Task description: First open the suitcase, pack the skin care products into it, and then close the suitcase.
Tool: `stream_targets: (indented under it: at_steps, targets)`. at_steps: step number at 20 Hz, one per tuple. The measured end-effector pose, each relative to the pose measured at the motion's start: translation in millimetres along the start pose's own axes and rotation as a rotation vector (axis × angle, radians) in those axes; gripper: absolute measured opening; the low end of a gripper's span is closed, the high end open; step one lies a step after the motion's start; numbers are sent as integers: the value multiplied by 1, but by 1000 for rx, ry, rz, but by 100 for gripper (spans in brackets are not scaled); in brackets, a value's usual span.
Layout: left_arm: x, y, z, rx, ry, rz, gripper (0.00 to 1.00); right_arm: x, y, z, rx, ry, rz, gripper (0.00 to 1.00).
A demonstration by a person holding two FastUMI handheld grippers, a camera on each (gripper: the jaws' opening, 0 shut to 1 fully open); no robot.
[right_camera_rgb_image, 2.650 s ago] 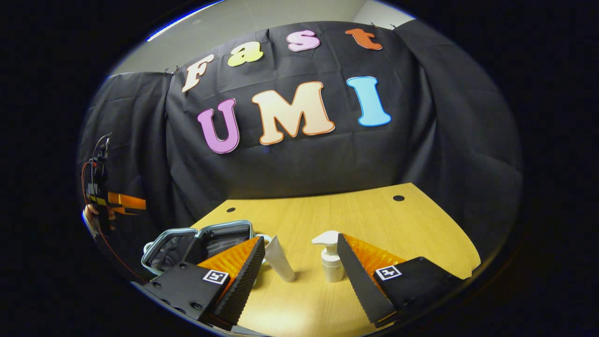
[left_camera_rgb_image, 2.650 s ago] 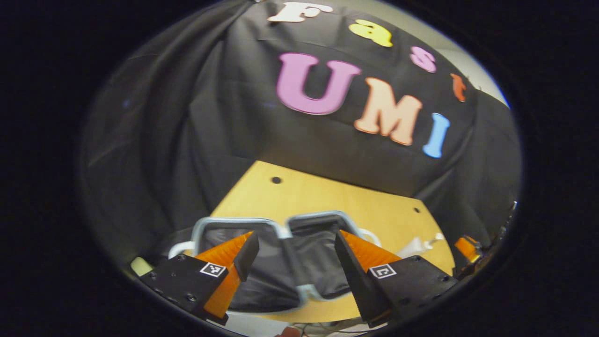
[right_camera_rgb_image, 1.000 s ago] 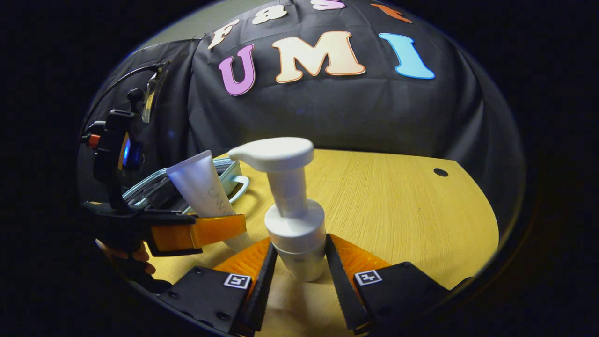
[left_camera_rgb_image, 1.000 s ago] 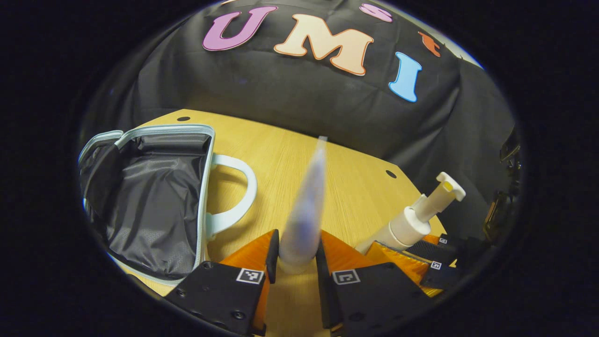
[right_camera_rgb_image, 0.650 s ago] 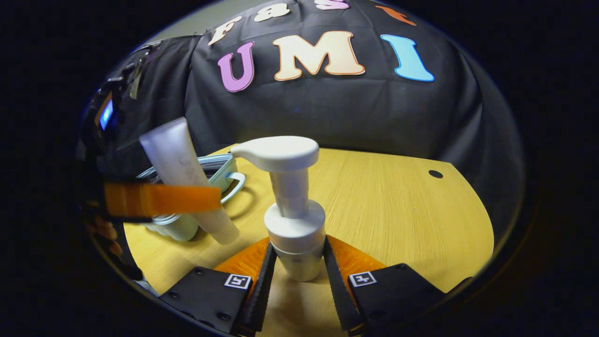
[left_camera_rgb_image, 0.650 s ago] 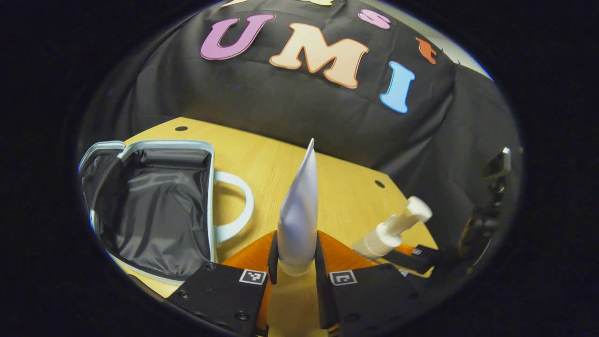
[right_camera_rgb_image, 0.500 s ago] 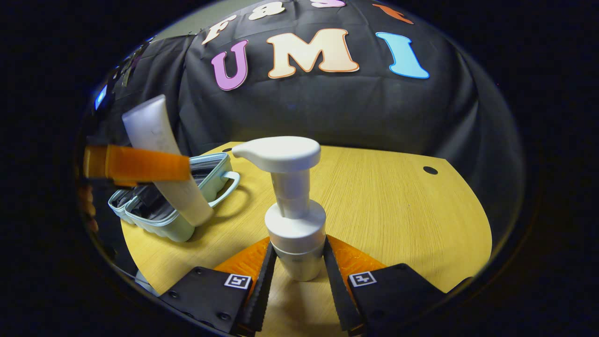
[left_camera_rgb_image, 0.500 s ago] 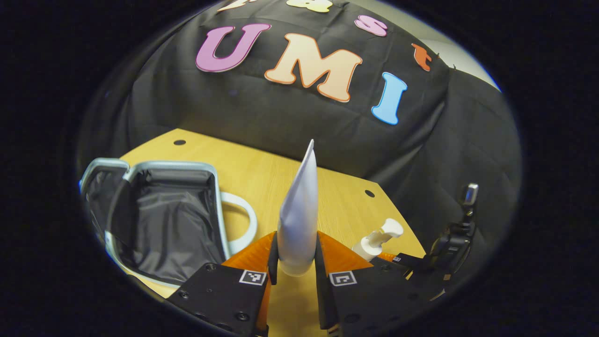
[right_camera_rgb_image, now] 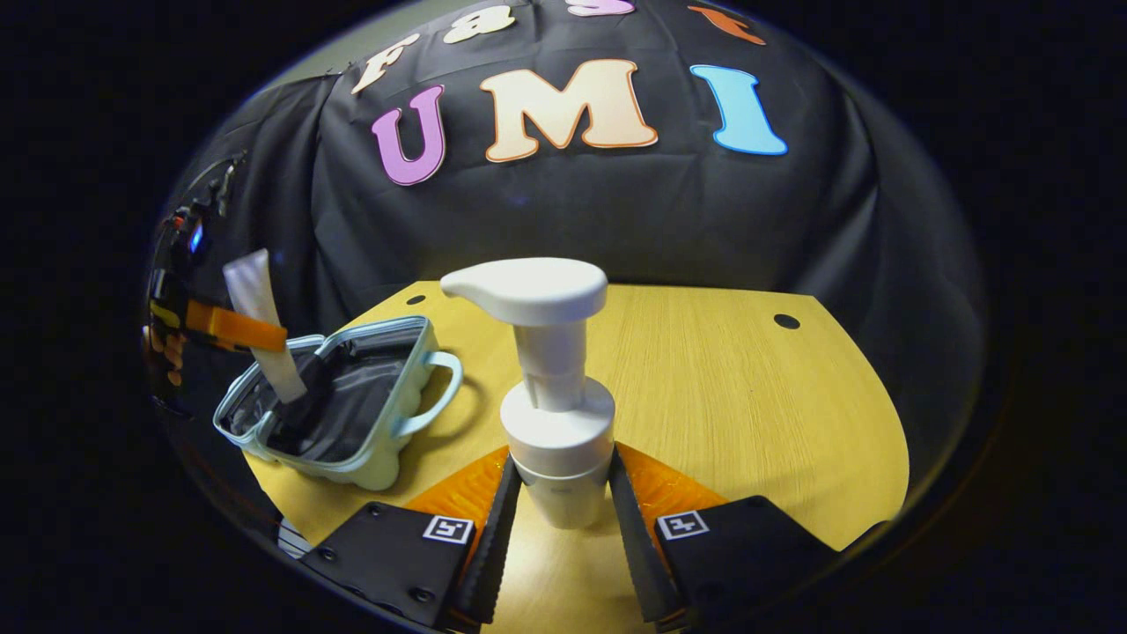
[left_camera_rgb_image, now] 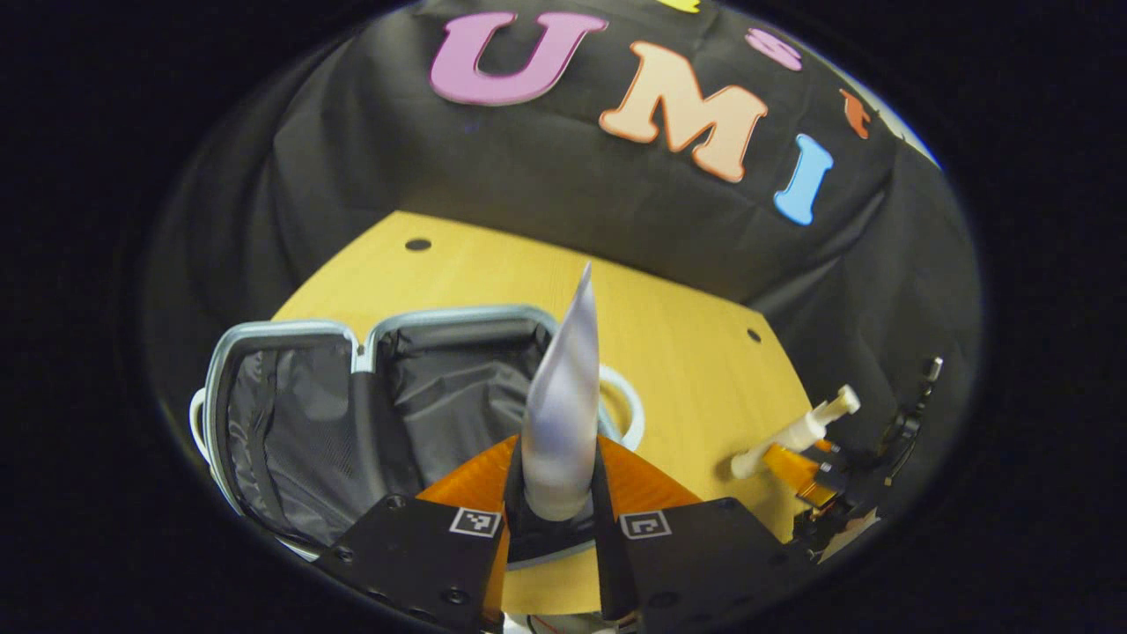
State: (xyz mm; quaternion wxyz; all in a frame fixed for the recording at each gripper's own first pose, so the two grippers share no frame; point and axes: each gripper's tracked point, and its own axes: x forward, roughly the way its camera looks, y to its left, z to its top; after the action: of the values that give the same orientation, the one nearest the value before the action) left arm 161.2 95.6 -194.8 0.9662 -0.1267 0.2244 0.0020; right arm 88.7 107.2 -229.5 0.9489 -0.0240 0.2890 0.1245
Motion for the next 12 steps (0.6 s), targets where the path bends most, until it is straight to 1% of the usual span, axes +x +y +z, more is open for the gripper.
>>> stream_targets:
  at_steps: [1, 2, 3, 4, 5, 6, 9, 10, 11, 12]
  targets:
    - [5, 8, -9, 3, 65, -5, 35, -3, 11, 3, 0, 6, 6, 61]
    - [10, 15, -17, 6, 125, -13, 35, -5, 24, 6, 0, 12, 9, 59]
    - [12, 20, -26, 6, 181, -25, 35, -8, 38, 8, 1, 19, 18, 60]
    - [16, 23, -32, 3, 231, -45, 32, -10, 53, 12, -1, 28, 31, 60]
    - [17, 24, -38, 0, 282, -69, 35, -12, 69, 13, -4, 36, 45, 59]
    - [20, 28, -44, -1, 319, -85, 35, -15, 87, 15, -9, 44, 63, 59]
    - [29, 43, -53, 9, 382, -101, 35, -15, 134, 19, -21, 88, 114, 61]
    - [31, 42, -55, 5, 397, -117, 32, -13, 148, 19, -22, 105, 129, 59]
    - [34, 43, -54, 2, 408, -124, 37, -12, 161, 19, -18, 122, 143, 59]
    - [32, 45, -53, -7, 404, -135, 31, -9, 174, 21, -11, 132, 156, 59]
